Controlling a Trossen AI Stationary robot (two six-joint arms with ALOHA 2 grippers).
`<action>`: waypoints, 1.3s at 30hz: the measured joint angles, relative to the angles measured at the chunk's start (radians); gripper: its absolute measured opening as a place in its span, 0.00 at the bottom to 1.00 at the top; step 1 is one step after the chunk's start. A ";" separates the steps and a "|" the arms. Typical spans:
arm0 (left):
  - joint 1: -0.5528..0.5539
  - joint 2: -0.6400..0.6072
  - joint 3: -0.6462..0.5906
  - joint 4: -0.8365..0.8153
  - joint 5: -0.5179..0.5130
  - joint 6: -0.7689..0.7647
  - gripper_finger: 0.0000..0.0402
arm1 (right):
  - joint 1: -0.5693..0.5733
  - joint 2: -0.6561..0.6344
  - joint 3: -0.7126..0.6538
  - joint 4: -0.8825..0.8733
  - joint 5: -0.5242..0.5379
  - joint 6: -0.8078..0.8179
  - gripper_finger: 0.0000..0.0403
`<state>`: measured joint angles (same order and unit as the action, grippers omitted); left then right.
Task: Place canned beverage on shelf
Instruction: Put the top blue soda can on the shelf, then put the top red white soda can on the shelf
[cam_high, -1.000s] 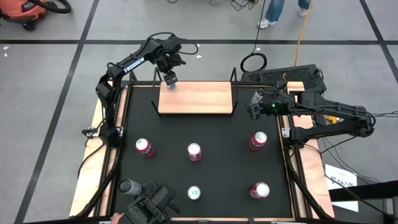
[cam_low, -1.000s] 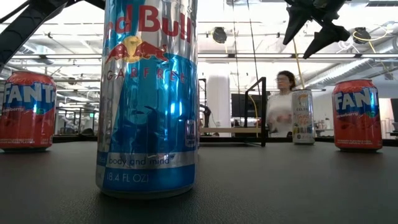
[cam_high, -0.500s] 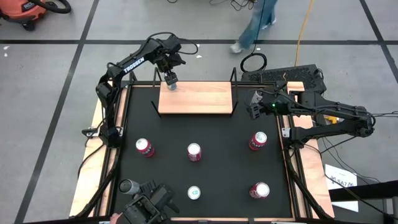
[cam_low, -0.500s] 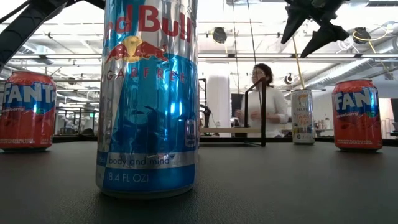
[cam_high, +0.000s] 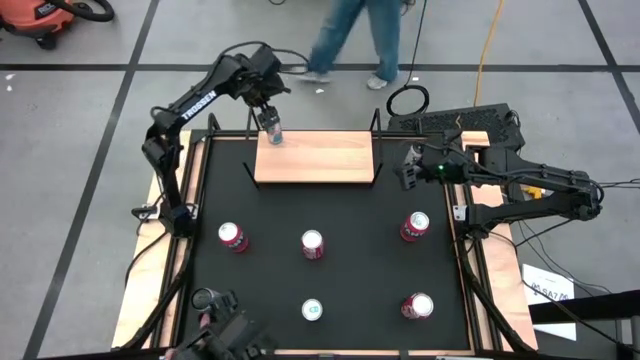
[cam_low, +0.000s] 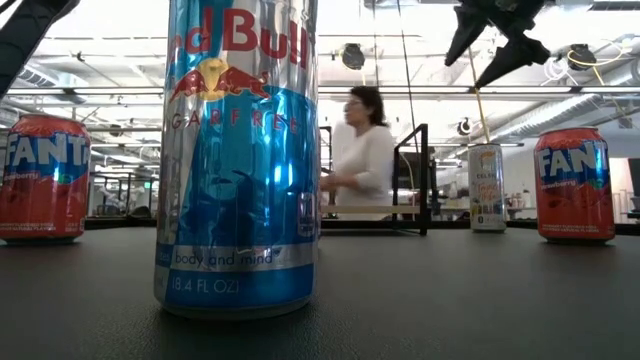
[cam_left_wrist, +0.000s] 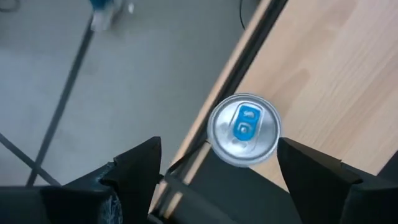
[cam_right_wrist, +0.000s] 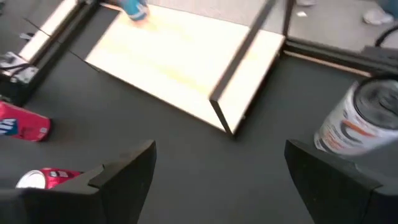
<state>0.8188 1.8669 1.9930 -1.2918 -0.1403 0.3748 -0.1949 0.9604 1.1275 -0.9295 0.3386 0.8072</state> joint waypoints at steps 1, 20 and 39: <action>0.000 -0.010 0.009 -0.001 -0.001 0.000 0.76 | 0.000 0.000 0.000 0.015 0.000 -0.018 0.86; -0.106 -0.251 0.040 0.011 0.102 -0.132 0.76 | 0.049 0.106 0.000 0.106 -0.138 0.066 0.81; -0.459 -0.474 -0.452 0.290 0.158 -0.257 0.76 | 0.508 0.165 0.001 -0.115 -0.078 0.704 0.66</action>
<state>0.3602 1.3927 1.5415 -1.0017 0.0174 0.1180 0.3128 1.1251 1.1283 -1.0446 0.2605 1.5116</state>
